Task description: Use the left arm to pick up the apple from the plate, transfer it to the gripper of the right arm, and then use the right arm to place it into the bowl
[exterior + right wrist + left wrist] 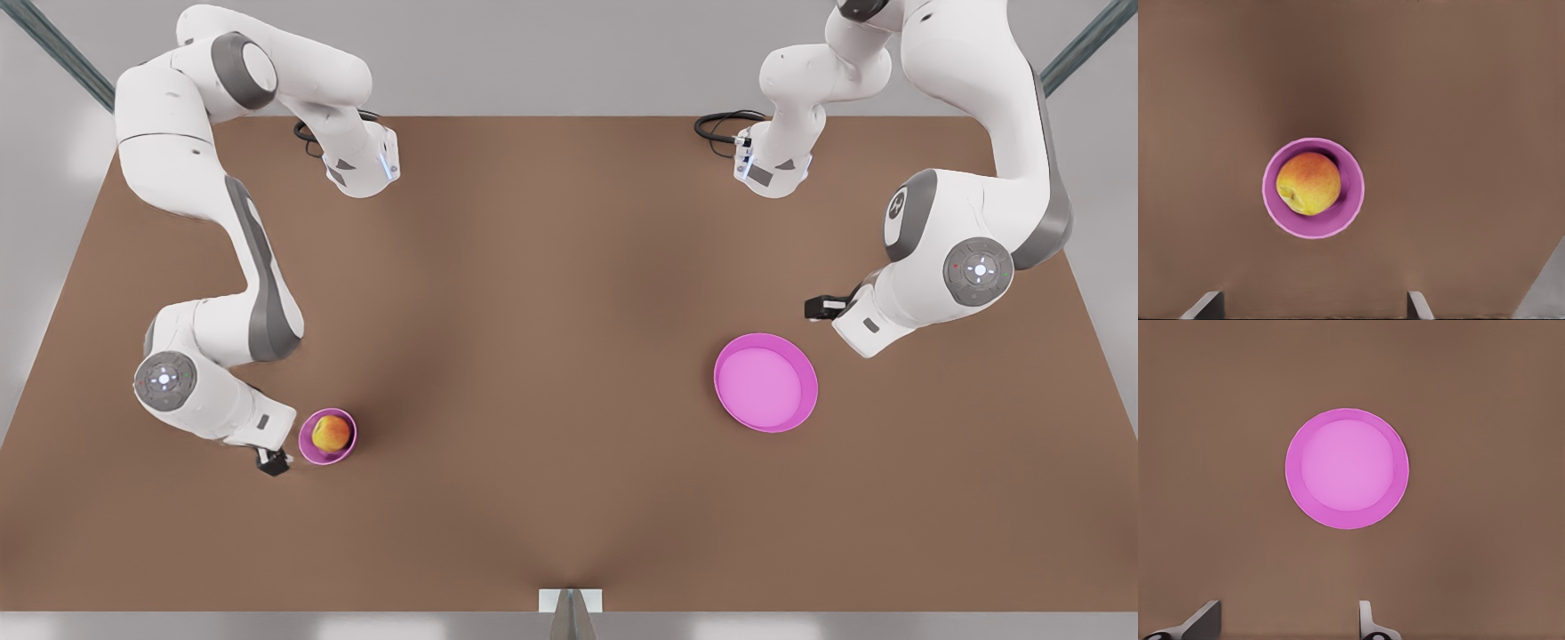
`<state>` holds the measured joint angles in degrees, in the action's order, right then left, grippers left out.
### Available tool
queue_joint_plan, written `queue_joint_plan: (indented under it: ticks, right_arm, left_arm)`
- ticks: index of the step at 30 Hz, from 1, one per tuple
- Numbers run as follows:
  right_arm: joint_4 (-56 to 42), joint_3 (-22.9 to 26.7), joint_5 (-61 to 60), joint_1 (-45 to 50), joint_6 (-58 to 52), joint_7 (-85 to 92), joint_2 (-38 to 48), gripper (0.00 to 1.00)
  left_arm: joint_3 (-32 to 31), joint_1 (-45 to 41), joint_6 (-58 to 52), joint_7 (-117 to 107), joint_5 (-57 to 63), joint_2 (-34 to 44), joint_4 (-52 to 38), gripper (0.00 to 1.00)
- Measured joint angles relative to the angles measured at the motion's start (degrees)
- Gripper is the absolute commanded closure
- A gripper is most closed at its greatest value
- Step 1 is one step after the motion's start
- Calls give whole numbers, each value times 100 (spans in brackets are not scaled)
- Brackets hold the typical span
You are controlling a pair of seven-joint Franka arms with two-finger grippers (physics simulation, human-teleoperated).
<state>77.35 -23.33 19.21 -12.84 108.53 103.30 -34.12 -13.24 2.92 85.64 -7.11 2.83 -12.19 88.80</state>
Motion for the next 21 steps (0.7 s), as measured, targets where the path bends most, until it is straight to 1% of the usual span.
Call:
queue_joint_plan:
  ticks: [2,3,4,6,7,9,11,15,21]
  right_arm:
    - [-20,671,-251,416,-601,-1043,328,0]
    - [-2,1073,-440,643,-878,-1553,560,0]
    - [32,1353,-622,817,-1137,-2036,860,0]
    - [238,1800,-1027,1143,-1583,-2940,1613,0]
    - [352,1947,-1198,1257,-1769,-3361,1916,0]
    - [584,2072,-1452,1345,-2068,-4145,2353,0]
    - [715,2153,-1615,1384,-2284,-4847,2546,0]
    - [803,2193,-1760,1334,-2550,-6040,2618,0]
    - [779,2095,-1798,1043,-2725,-7399,2570,0]
  left_arm:
    - [0,-2,0,-8,2,0,0,0]
    - [0,-3,-1,-12,3,0,0,0]
    - [0,-2,-2,-16,3,0,0,0]
    - [0,-2,-4,-22,7,6,-5,0]
    - [0,-2,-6,-25,8,7,-7,0]
    - [0,-2,-9,-31,10,11,-11,0]
    - [0,-2,-12,-35,11,9,-26,0]
    - [0,1,-15,-42,12,9,-35,0]
    - [-1,-3,-17,-50,12,9,-36,0]
